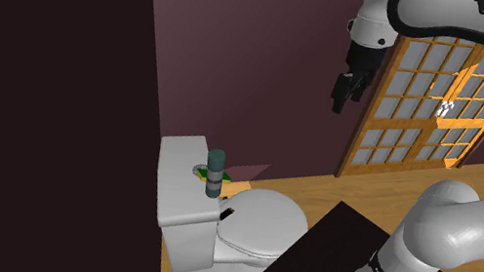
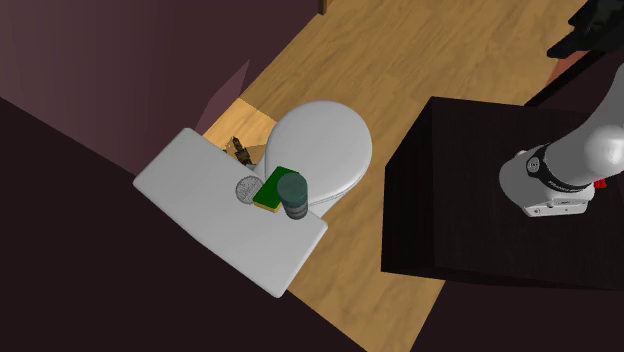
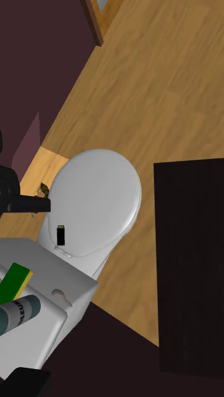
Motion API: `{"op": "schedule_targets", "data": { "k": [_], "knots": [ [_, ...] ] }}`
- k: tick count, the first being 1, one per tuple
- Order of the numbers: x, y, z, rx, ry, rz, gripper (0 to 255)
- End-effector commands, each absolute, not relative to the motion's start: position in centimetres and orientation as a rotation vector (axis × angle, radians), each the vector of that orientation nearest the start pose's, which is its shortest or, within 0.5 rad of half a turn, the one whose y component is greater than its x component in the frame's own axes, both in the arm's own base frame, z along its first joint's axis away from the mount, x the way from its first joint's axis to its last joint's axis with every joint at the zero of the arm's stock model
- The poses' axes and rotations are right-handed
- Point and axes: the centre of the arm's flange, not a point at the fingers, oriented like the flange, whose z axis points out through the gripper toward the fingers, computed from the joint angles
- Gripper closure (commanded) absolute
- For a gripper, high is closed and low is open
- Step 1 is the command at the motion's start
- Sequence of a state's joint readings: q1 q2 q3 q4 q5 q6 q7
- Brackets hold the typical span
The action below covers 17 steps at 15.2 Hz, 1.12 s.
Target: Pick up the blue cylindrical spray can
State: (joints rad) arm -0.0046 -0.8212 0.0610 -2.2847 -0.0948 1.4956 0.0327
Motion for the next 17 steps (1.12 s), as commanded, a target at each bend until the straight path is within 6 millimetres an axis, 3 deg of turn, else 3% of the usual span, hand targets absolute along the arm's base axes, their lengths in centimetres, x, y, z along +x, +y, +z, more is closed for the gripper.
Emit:
{"op": "schedule_targets", "data": {
  "k": [1,17],
  "knots": [
    [28.9,1.3,62.8,-3.279,0.006,-0.059,0],
    [44.3,6.8,49.6,-3.226,-0.028,-0.031,0]
  ]
}}
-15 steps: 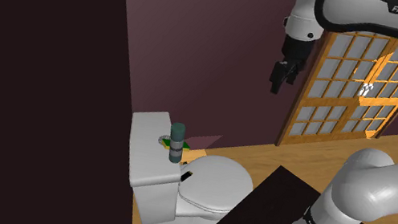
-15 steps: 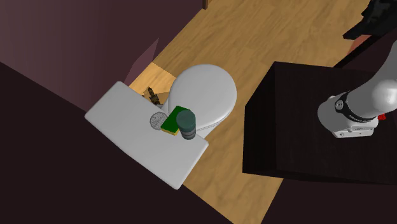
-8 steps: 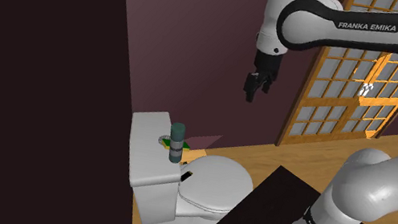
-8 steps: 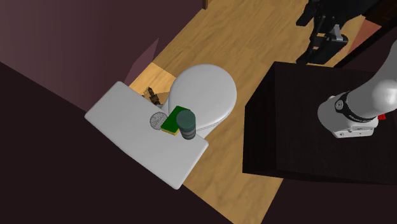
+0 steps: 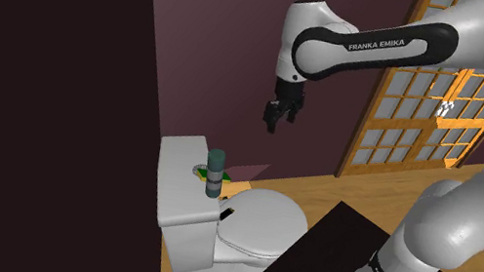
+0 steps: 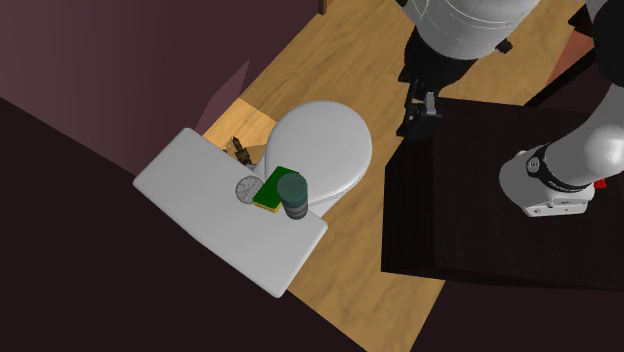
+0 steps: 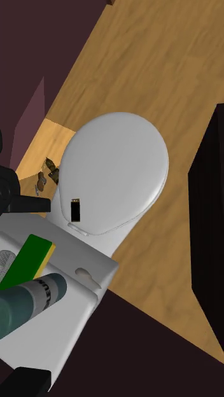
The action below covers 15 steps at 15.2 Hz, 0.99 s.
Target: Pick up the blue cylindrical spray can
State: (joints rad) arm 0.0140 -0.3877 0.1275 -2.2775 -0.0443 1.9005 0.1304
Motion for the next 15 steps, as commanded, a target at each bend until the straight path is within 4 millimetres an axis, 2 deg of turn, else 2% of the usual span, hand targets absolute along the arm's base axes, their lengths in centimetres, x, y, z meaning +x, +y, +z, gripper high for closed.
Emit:
{"op": "schedule_targets", "data": {
  "k": [1,15],
  "knots": [
    [45.2,7.1,48.7,-3.222,-0.030,-0.029,0],
    [58.4,12.8,37.2,-3.175,-0.060,-0.005,0]
  ]
}}
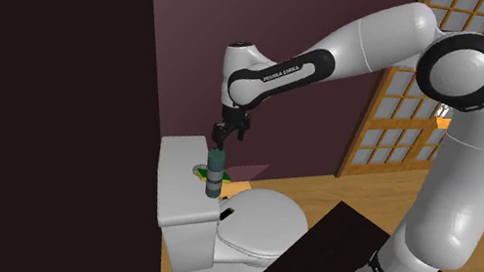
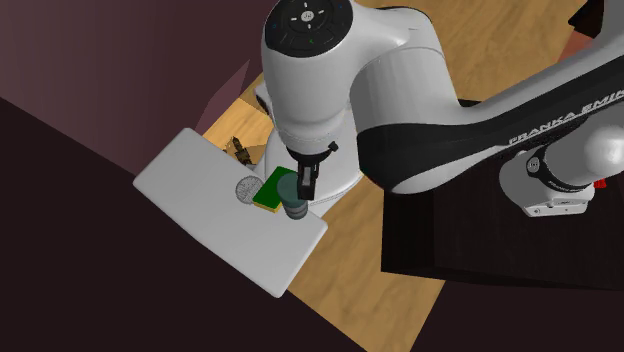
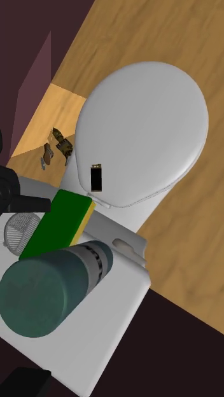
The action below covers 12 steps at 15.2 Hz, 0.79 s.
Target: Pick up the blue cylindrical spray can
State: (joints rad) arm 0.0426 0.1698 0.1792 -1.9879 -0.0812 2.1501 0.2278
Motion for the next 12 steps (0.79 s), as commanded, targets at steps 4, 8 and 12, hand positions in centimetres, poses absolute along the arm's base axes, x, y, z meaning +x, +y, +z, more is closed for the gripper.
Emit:
{"op": "schedule_targets", "data": {
  "k": [4,8,12],
  "knots": [
    [62.1,14.5,33.9,-3.162,-0.068,0.002,0],
    [62.2,14.6,32.2,-3.161,-0.068,0.002,0],
    [62.2,14.6,29.8,-3.161,-0.068,0.002,0]
  ]
}}
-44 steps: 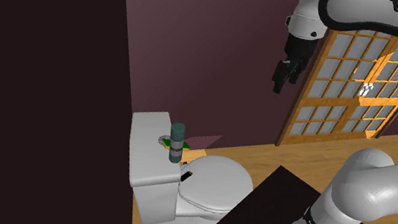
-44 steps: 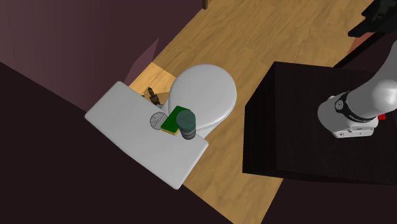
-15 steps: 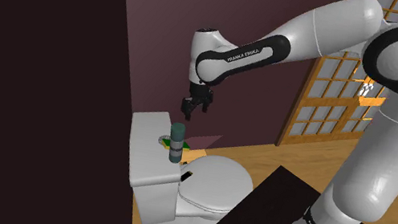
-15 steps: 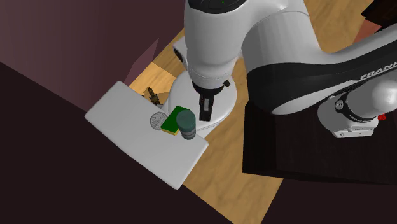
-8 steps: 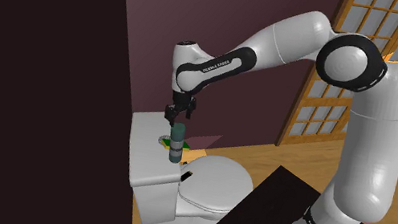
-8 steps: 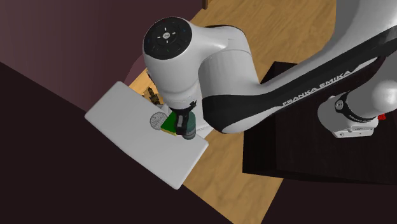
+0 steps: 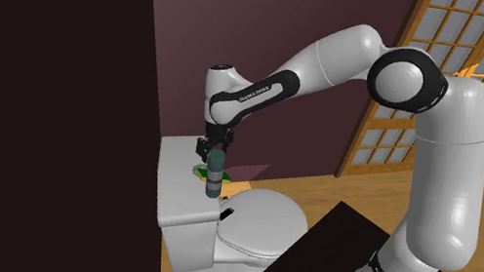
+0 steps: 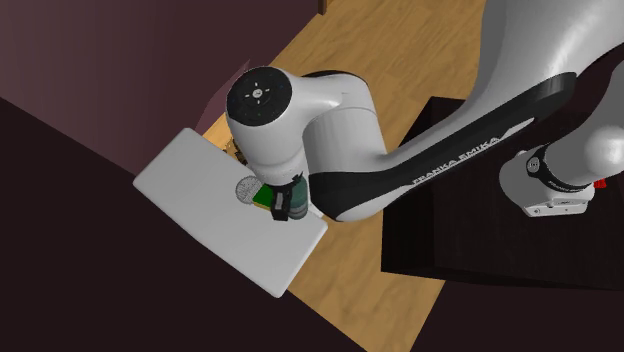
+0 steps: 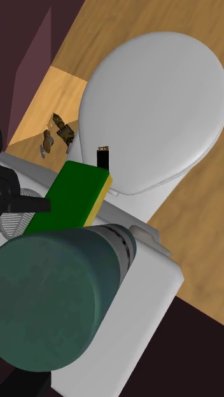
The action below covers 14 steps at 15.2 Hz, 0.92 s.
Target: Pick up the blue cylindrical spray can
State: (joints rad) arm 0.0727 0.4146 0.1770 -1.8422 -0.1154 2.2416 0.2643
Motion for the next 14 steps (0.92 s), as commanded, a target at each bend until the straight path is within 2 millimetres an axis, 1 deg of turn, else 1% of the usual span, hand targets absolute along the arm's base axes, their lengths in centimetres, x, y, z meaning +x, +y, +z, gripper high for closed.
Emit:
{"op": "schedule_targets", "data": {
  "k": [1,2,3,12,14],
  "knots": [
    [62.2,14.6,29.8,-3.161,-0.068,0.002,0],
    [62.2,14.6,29.8,-3.161,-0.068,0.002,0],
    [62.2,14.7,29.7,-3.161,-0.068,0.002,255],
    [62.2,14.6,29.8,-3.161,-0.068,0.002,255],
    [62.2,14.6,30.8,-3.161,-0.068,0.002,255]
  ]
}}
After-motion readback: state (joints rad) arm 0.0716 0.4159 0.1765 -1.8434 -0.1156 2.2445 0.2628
